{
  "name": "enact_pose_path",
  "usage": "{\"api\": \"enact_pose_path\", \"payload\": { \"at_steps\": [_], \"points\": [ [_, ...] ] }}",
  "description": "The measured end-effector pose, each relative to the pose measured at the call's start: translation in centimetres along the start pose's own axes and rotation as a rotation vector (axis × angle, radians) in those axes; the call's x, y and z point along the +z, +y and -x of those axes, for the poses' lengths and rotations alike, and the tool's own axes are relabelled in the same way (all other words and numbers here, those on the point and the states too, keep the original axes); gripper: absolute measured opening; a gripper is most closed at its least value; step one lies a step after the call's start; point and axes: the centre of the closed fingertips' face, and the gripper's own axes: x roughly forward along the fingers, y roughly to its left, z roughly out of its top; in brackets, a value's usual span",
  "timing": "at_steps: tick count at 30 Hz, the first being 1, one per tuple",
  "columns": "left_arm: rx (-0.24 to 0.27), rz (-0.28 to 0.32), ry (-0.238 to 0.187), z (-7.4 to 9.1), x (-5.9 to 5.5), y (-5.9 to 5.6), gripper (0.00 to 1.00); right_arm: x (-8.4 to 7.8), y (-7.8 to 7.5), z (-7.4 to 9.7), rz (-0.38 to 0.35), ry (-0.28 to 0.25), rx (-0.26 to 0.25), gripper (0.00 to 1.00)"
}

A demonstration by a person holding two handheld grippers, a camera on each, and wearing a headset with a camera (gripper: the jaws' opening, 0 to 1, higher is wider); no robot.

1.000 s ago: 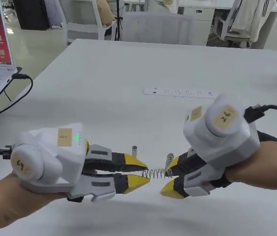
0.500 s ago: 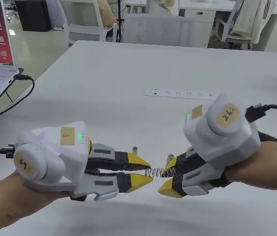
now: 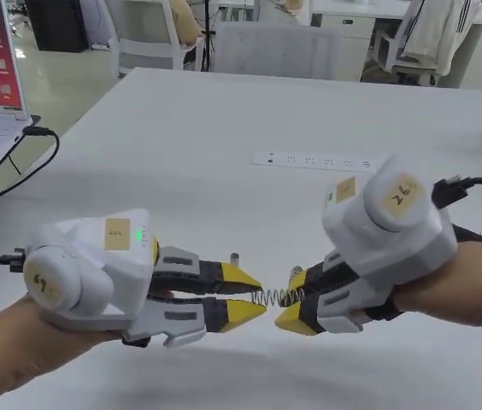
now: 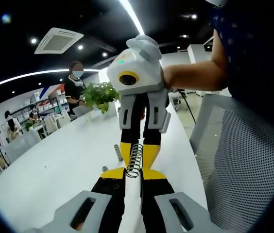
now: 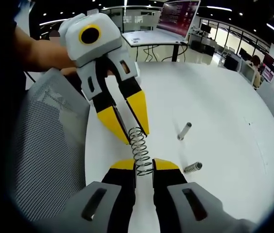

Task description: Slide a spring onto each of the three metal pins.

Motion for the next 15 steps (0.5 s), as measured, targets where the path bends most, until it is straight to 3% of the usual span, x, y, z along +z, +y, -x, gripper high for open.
{"api": "enact_pose_path", "payload": {
  "at_steps": [15],
  "points": [
    [-0.005,-0.005,0.013,0.1,-0.5,-0.1,0.02,1.1,0.6,0.7,-0.002,-0.022,0.025,0.10]
  ]
}}
